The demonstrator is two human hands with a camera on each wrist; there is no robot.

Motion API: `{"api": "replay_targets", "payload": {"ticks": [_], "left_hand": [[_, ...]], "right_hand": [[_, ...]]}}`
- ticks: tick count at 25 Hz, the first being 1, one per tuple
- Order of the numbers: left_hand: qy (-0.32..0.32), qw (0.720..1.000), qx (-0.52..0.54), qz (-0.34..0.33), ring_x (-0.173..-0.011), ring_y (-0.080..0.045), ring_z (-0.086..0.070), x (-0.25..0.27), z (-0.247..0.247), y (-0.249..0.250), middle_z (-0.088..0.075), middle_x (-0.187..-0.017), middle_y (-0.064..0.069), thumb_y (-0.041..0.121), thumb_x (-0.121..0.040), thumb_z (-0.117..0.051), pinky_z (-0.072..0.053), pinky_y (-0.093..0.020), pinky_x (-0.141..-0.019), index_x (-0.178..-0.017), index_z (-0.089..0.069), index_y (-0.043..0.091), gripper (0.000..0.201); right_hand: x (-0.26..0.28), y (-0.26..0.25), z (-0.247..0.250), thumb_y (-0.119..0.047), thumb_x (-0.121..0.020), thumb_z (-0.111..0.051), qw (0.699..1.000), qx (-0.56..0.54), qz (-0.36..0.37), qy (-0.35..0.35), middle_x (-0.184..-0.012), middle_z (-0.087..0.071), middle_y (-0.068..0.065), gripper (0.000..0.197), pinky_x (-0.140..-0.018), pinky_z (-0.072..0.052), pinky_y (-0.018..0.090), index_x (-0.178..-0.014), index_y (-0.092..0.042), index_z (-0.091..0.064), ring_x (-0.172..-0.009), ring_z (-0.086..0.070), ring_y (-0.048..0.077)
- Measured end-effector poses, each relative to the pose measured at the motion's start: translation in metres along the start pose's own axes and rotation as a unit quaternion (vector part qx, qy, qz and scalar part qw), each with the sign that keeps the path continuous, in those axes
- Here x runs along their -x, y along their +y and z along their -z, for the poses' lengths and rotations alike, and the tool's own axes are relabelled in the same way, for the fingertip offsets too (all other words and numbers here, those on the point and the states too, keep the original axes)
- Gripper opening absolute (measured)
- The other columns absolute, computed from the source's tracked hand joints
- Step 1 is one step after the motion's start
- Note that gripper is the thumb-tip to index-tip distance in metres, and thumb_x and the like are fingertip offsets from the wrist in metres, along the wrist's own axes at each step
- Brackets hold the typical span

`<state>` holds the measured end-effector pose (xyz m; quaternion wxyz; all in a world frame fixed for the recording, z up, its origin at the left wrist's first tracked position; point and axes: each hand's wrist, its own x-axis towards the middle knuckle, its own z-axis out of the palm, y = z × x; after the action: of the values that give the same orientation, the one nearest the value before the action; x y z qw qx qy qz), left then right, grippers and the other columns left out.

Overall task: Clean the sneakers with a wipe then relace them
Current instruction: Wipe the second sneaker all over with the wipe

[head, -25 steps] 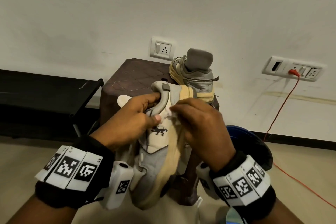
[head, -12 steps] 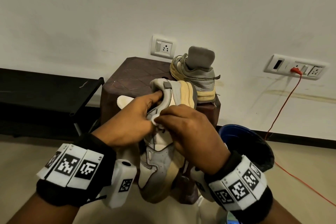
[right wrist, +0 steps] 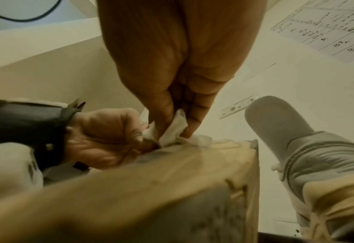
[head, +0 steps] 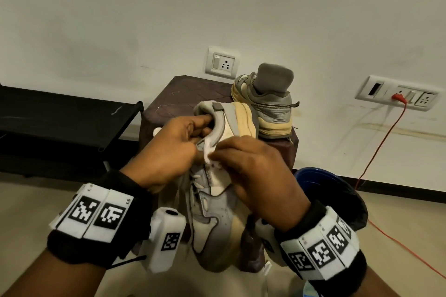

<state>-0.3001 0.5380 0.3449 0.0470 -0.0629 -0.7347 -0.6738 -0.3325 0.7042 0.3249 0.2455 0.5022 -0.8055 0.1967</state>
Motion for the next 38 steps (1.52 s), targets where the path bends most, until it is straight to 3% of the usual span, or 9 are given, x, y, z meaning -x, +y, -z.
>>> {"api": "replay_targets", "payload": {"ticks": [4,7,11,15,20,23,26,33,38], "left_hand": [[0.004,1.0,0.021,0.021,-0.096,-0.022,-0.07,0.0,0.006,0.001,-0.074,-0.095,-0.005,-0.027,-0.08,-0.043,-0.056,-0.032,-0.082,-0.106,-0.064,0.022,0.059],[0.001,0.999,0.041,0.026,-0.099,-0.02,-0.069,0.001,0.002,0.002,-0.074,-0.102,-0.005,-0.023,-0.084,-0.043,-0.054,-0.034,-0.085,-0.103,-0.065,0.025,0.056],[0.009,0.998,0.052,0.029,-0.1,-0.013,-0.069,-0.002,0.005,0.002,-0.073,-0.108,-0.002,-0.017,-0.088,-0.046,-0.057,-0.029,-0.085,-0.128,-0.055,0.012,0.051],[0.075,0.996,0.05,0.023,-0.093,-0.013,-0.071,-0.004,0.01,0.001,-0.074,-0.101,-0.004,-0.017,-0.086,-0.05,-0.059,-0.025,-0.077,-0.122,-0.061,0.008,0.046],[0.107,0.994,0.0,-0.002,-0.09,-0.003,-0.07,-0.003,0.009,-0.001,-0.074,-0.095,0.003,-0.014,-0.084,-0.057,-0.055,-0.014,-0.074,-0.105,-0.07,0.013,0.037],[0.126,0.991,-0.027,-0.022,-0.082,-0.006,-0.07,-0.001,0.007,0.0,-0.075,-0.082,0.004,-0.013,-0.082,-0.059,-0.054,-0.015,-0.07,-0.081,-0.073,0.019,0.035],[0.112,0.993,-0.022,-0.016,-0.075,-0.016,-0.072,-0.001,0.004,0.0,-0.075,-0.078,-0.002,-0.015,-0.082,-0.053,-0.058,-0.023,-0.066,-0.079,-0.074,0.018,0.039],[0.171,0.983,0.042,-0.054,-0.074,0.0,-0.069,-0.007,0.01,0.002,-0.073,-0.082,0.006,-0.011,-0.085,-0.055,-0.05,-0.009,-0.063,-0.089,-0.068,0.013,0.028],[0.153,0.986,0.043,-0.055,-0.069,-0.007,-0.067,-0.018,0.006,-0.008,-0.07,-0.071,0.006,-0.011,-0.086,-0.054,-0.056,-0.025,-0.066,-0.079,-0.065,0.017,0.032]], "right_hand": [[0.007,-0.006,-0.013,-0.015,-0.084,-0.048,0.996,0.016,0.052,-0.068,-0.096,-0.066,0.006,0.028,-0.065,-0.054,0.039,-0.098,-0.009,-0.071,-0.086,-0.061,0.023],[0.004,-0.002,-0.01,-0.015,-0.086,-0.049,0.999,0.035,0.017,0.036,-0.096,-0.067,0.008,0.026,-0.069,-0.054,0.036,-0.098,-0.007,-0.071,-0.085,-0.061,0.022],[-0.005,-0.001,-0.006,-0.015,-0.086,-0.053,0.992,0.024,-0.004,0.125,-0.095,-0.069,0.011,0.023,-0.071,-0.054,0.036,-0.095,-0.004,-0.071,-0.085,-0.063,0.023],[0.0,-0.004,-0.01,-0.007,-0.082,-0.064,0.998,-0.011,0.049,0.042,-0.099,-0.068,0.008,0.019,-0.074,-0.054,0.033,-0.099,-0.006,-0.071,-0.089,-0.063,0.02],[0.004,-0.015,-0.016,-0.014,-0.083,-0.061,0.99,-0.013,0.112,-0.086,-0.097,-0.068,0.005,0.018,-0.067,-0.056,0.033,-0.096,-0.01,-0.072,-0.088,-0.064,0.019],[0.0,-0.012,-0.013,-0.015,-0.086,-0.056,0.998,0.02,0.064,0.015,-0.096,-0.067,0.01,0.019,-0.067,-0.055,0.036,-0.095,-0.006,-0.071,-0.085,-0.063,0.022],[-0.01,-0.004,-0.002,-0.016,-0.085,-0.057,0.992,0.022,-0.004,0.125,-0.096,-0.068,0.01,0.019,-0.071,-0.054,0.033,-0.092,-0.005,-0.07,-0.085,-0.062,0.02],[-0.012,-0.014,-0.003,-0.009,-0.079,-0.065,0.994,-0.026,0.09,-0.061,-0.092,-0.07,0.005,0.015,-0.069,-0.057,0.035,-0.091,-0.009,-0.073,-0.085,-0.066,0.019],[-0.022,0.0,0.0,-0.011,-0.081,-0.061,0.992,0.032,-0.024,0.121,-0.091,-0.069,0.01,0.015,-0.069,-0.056,0.037,-0.09,-0.005,-0.071,-0.082,-0.064,0.022]]}}
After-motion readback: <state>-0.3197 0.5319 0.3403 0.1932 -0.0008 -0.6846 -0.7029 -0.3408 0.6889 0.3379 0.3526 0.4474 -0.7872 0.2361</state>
